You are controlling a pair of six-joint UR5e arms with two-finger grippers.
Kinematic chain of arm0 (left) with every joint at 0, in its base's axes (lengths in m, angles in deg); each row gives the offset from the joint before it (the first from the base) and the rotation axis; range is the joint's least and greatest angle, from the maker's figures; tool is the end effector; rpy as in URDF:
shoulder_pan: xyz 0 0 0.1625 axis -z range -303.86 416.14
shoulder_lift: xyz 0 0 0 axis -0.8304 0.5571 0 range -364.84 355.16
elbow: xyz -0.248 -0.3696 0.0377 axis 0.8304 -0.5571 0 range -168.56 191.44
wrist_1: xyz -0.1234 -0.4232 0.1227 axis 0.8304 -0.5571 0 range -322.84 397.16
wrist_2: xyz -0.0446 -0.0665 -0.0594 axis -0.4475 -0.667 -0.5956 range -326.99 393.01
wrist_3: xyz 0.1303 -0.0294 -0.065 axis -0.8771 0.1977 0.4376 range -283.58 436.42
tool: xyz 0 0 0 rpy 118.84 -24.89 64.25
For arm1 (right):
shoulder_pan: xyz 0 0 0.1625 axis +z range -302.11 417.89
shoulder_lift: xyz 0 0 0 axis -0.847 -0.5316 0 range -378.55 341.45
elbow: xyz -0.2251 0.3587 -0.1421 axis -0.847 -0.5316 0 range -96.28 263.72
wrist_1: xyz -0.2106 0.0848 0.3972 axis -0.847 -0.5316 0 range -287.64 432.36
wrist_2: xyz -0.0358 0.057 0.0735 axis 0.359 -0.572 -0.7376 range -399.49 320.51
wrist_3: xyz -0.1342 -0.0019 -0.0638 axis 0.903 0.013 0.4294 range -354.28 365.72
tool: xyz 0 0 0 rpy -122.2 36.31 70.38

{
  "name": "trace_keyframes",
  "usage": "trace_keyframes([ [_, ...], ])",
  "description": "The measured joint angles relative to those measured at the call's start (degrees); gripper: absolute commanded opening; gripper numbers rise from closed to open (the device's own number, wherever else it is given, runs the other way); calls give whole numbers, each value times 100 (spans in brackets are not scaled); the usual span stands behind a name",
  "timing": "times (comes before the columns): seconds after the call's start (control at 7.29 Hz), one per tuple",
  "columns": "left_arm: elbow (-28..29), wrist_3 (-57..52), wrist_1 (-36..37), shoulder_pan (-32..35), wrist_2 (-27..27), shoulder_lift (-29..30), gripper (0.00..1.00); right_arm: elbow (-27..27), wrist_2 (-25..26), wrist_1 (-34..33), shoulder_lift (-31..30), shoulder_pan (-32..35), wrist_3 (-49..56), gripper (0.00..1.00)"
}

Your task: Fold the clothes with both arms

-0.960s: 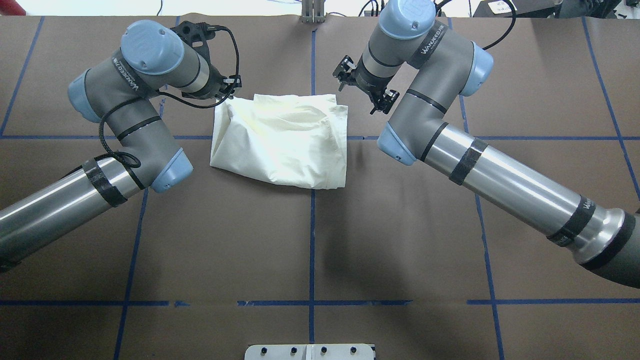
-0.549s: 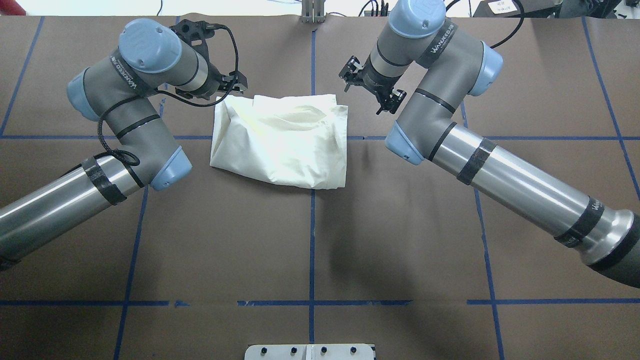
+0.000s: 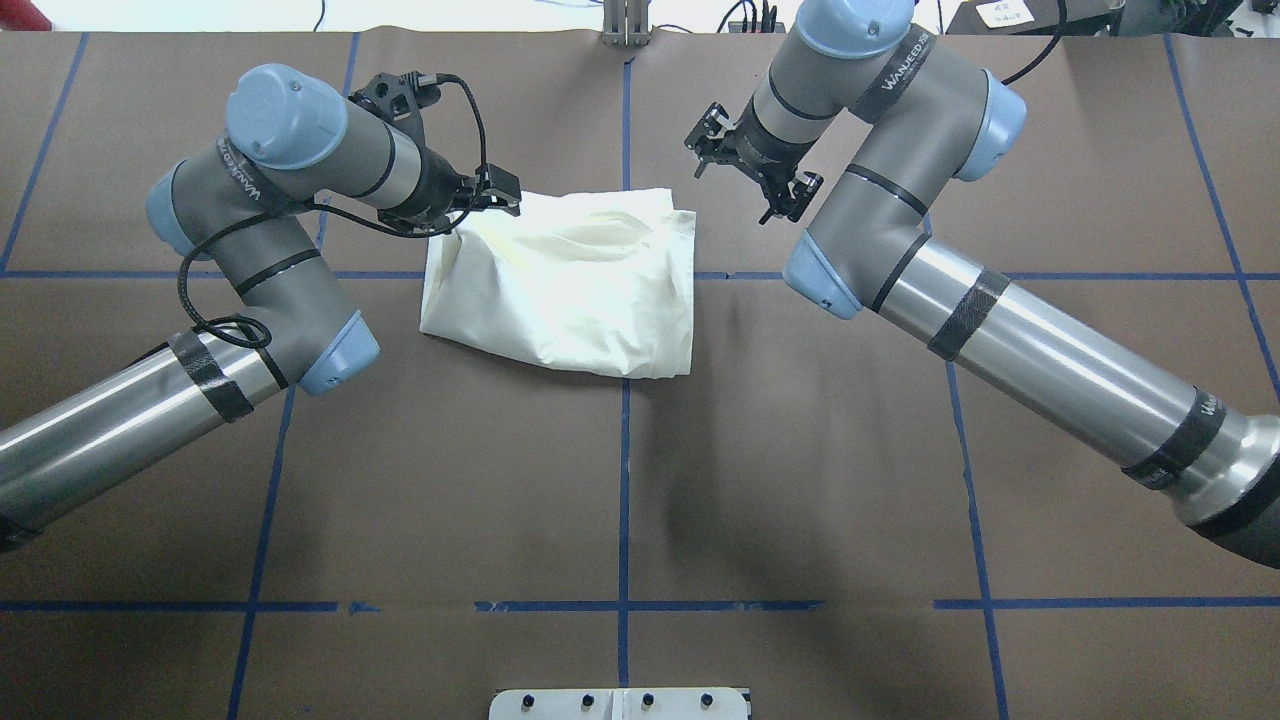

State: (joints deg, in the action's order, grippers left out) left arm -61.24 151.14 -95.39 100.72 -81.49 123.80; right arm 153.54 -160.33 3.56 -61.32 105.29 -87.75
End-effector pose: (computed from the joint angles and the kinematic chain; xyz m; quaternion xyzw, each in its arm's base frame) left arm 0.5566 -0.6491 0.3223 0.1018 0.5379 -0.1011 0.8307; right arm -0.5531 -0.6859 0.2774 -0.0777 -0.4563 0.2797 0.8411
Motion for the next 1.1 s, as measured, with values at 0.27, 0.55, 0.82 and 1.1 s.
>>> trace_keyframes([
  [0.27,66,108,-185,-63,-422,6,100,43,-21,-15,-3,46,4,100],
  [0.55,-153,122,-210,-194,-596,-145,100,58,-26,-22,1,72,4,100],
  [0.82,-640,132,-170,-354,-906,-550,100,65,-27,-27,7,82,4,100],
  [1.1,-876,149,-129,-408,-1087,-755,100,84,-27,-34,12,98,4,100],
])
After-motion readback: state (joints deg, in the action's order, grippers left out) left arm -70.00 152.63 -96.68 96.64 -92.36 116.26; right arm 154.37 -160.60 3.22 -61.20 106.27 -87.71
